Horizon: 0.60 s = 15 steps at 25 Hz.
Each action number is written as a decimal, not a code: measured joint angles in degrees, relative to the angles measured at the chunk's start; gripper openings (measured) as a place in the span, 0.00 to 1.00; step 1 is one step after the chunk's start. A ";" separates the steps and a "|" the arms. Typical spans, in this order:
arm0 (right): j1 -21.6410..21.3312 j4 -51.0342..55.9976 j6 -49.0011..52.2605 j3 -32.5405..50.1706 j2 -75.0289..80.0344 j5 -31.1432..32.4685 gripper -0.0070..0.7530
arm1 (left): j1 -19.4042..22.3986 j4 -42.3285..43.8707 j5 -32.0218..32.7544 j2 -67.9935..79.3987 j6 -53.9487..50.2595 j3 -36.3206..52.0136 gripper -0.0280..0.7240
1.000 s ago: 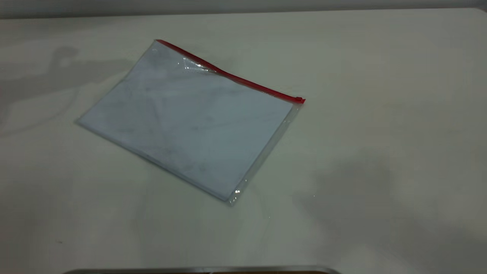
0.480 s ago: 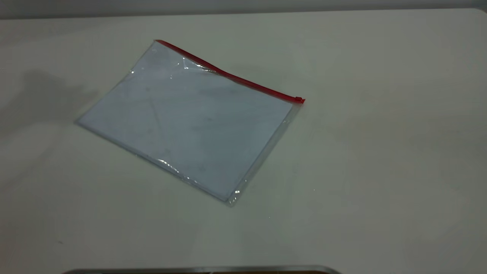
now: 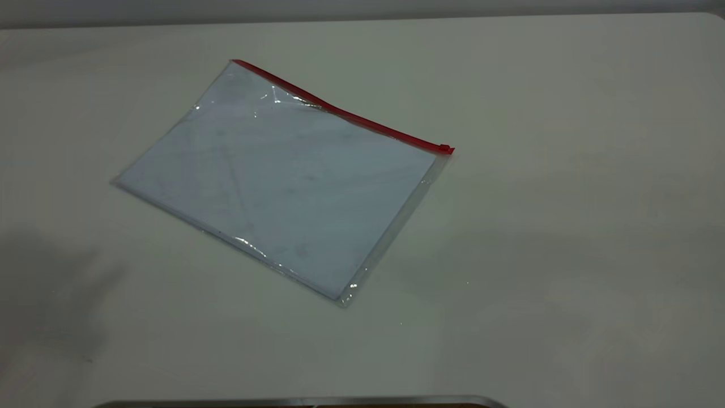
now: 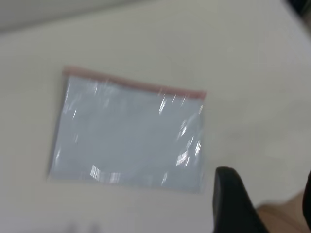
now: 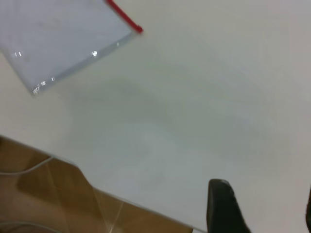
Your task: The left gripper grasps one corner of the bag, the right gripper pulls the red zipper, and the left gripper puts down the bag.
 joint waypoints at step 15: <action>0.00 0.00 -0.59 0.20 0.00 -0.13 0.59 | -0.23 20.49 -2.98 -40.41 -10.96 43.09 0.59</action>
